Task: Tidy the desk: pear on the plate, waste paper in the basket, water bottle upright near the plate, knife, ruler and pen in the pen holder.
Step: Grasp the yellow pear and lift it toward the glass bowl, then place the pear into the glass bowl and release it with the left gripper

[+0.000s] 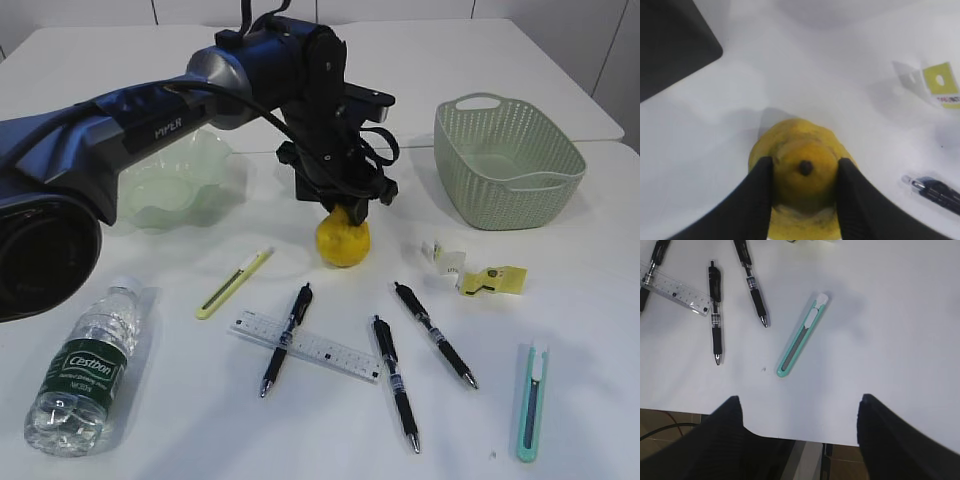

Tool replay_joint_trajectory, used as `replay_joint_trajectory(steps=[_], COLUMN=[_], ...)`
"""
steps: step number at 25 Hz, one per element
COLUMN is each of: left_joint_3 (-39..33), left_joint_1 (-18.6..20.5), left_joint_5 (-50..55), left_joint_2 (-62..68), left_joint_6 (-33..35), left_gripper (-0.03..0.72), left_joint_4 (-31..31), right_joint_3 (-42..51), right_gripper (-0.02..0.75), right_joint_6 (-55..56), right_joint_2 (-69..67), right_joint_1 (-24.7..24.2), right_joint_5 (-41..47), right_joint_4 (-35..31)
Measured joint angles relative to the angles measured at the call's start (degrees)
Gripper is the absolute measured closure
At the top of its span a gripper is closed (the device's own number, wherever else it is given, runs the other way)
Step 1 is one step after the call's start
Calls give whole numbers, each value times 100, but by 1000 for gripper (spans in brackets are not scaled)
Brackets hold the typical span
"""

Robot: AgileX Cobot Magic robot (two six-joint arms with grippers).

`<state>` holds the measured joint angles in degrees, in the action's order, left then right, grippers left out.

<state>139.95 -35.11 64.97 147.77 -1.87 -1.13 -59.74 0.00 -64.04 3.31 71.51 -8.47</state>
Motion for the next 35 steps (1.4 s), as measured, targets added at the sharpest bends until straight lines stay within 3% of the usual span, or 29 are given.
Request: replay_joint_trajectory(steps=[22, 29, 35], left_joint_3=[-11, -11, -11], left_joint_1=[178, 532, 1106], left_joint_5=[616, 642, 675], left_joint_2=[-745, -1327, -1719], left_joint_6=[-54, -67, -81], left_gripper=[431, 430, 428], left_joint_4=[225, 248, 261], right_joint_3=[0, 0, 0], right_gripper=[186, 187, 186], right_joint_6=[0, 0, 0], right_joint_2=[0, 0, 0], right_joint_1=[0, 0, 0], right_joint_5=[0, 0, 0], right_joint_4=[0, 0, 0])
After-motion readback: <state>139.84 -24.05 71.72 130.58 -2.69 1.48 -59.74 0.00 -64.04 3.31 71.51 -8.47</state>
